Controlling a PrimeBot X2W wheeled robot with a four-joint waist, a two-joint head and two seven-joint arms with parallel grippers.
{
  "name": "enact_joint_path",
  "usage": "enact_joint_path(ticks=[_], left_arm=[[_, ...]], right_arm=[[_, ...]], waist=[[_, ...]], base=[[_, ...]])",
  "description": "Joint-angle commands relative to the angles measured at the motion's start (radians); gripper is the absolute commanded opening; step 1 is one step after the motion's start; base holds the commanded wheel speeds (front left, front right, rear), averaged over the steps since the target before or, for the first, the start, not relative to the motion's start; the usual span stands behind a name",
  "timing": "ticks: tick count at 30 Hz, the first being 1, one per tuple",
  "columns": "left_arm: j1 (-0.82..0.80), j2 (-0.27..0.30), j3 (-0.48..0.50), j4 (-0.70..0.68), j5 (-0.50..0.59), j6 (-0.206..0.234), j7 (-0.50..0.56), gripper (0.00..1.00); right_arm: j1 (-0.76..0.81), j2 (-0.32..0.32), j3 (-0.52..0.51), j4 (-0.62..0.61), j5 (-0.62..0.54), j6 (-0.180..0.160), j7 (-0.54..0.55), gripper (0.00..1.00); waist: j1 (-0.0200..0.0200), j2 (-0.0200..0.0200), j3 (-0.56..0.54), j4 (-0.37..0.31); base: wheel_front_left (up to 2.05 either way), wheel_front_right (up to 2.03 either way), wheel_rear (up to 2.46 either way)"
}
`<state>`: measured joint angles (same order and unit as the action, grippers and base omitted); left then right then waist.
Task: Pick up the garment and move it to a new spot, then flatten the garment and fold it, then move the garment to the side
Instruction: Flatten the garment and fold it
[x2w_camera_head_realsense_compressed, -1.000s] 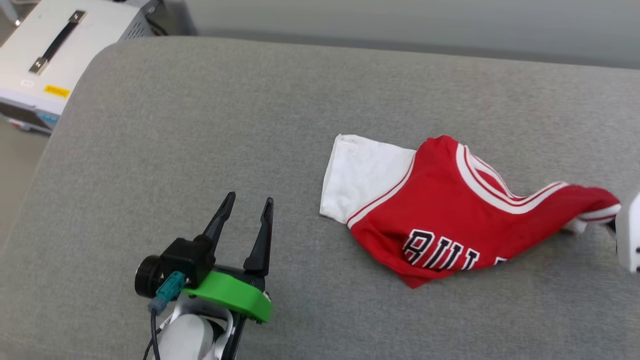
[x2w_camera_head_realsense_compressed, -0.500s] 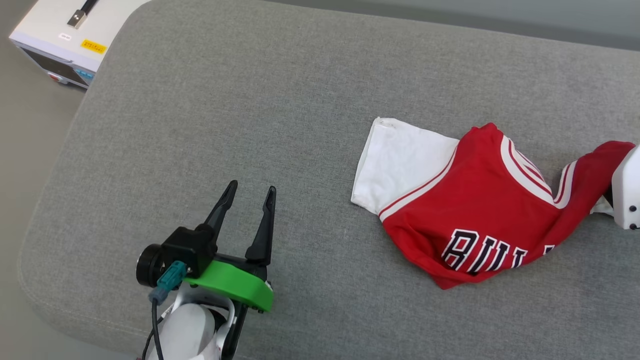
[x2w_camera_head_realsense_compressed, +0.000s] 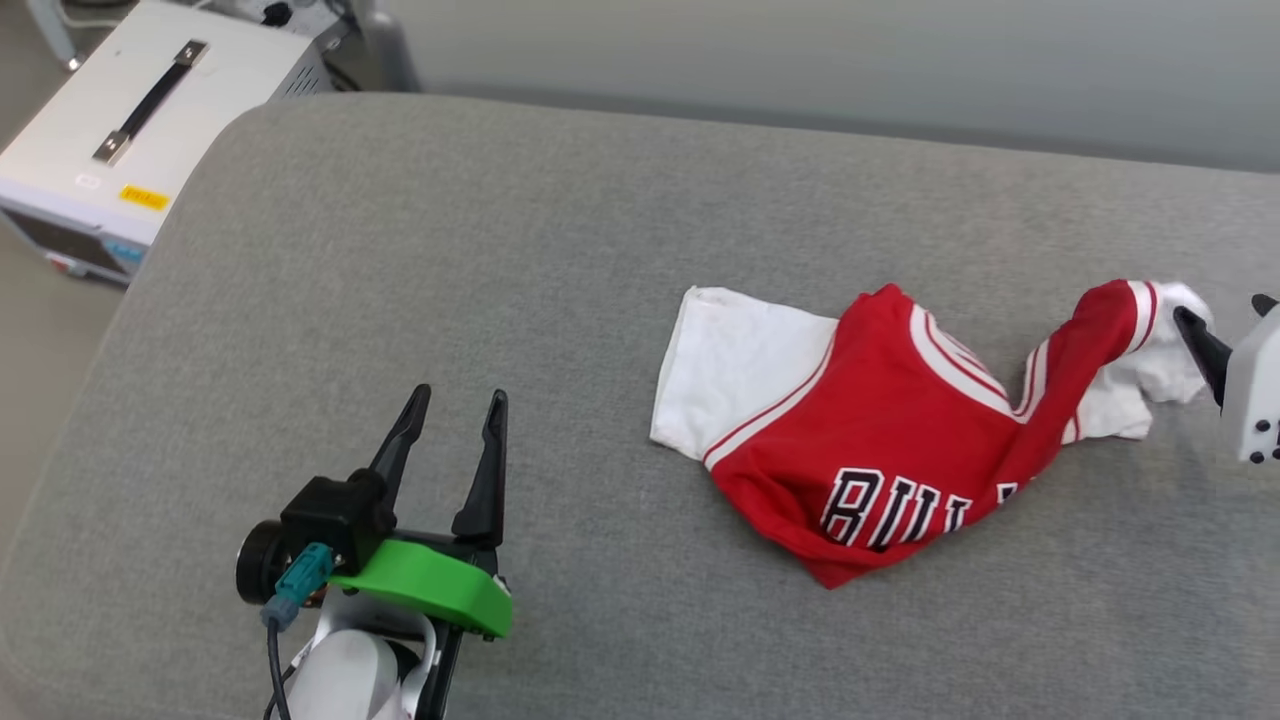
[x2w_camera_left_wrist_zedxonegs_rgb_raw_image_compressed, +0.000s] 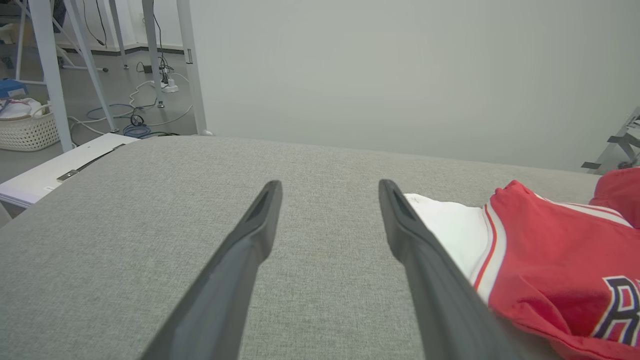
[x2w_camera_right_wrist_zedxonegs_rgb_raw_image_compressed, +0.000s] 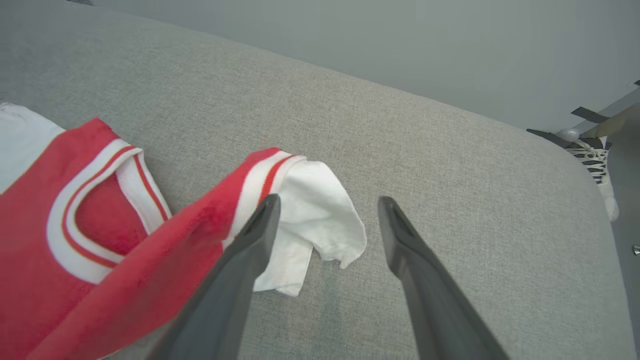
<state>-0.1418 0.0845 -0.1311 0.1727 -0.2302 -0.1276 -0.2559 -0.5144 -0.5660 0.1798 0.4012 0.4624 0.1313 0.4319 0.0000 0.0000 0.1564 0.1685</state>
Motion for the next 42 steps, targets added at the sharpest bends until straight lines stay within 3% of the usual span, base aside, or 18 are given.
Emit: enact_joint_path(ticks=[1, 8, 14, 18, 23, 27, 34, 42], left_arm=[[0.015, -0.001, 0.008, -0.004, -0.004, -0.003, -0.006, 1.0], [0.037, -0.01, 0.027, -0.023, -0.013, -0.003, -0.006, 1.0], [0.053, -0.02, 0.024, -0.041, -0.018, -0.003, -0.006, 1.0], [0.064, -0.023, 0.024, -0.048, -0.017, -0.003, -0.006, 1.0], [0.055, -0.022, 0.007, -0.028, -0.048, -0.003, -0.006, 1.0], [-0.016, 0.022, -0.047, 0.038, -0.077, -0.003, 0.02, 1.0], [-0.29, 0.128, -0.204, 0.126, -0.131, -0.003, 0.356, 1.0], [-0.588, 0.256, -0.397, 0.22, -0.29, -0.003, 0.769, 1.0]], right_arm=[[0.035, 0.009, -0.015, -0.02, 0.0, -0.001, -0.024, 1.0], [0.171, 0.077, -0.117, -0.165, -0.006, -0.001, -0.176, 1.0], [0.342, 0.207, -0.234, -0.317, -0.04, -0.001, -0.344, 1.0], [0.42, 0.286, -0.258, -0.4, -0.065, -0.001, -0.416, 1.0], [0.46, 0.331, -0.26, -0.458, -0.09, -0.001, -0.439, 1.0], [0.471, 0.346, -0.277, -0.48, -0.107, -0.001, -0.423, 1.0], [0.451, 0.363, -0.29, -0.523, -0.133, -0.001, -0.396, 1.0], [0.398, 0.382, -0.262, -0.542, -0.153, -0.001, -0.402, 1.0]], waist=[[0.0, 0.0, -0.056, -0.058], [0.0, 0.0, -0.085, -0.099], [0.0, 0.0, -0.094, -0.116], [0.0, 0.0, -0.09, -0.136], [0.0, 0.0, -0.075, -0.162], [0.0, 0.0, -0.055, -0.173], [0.0, 0.0, 0.011, -0.201], [0.0, 0.0, 0.106, -0.263]], base=[[0.0, 0.0, 0.0], [0.0, 0.0, 0.0], [0.0, 0.0, 0.0], [0.0, 0.0, 0.0], [0.0, 0.0, 0.0], [0.0, 0.0, 0.0], [0.0, 0.0, 0.0], [0.0, 0.0, 0.0]])
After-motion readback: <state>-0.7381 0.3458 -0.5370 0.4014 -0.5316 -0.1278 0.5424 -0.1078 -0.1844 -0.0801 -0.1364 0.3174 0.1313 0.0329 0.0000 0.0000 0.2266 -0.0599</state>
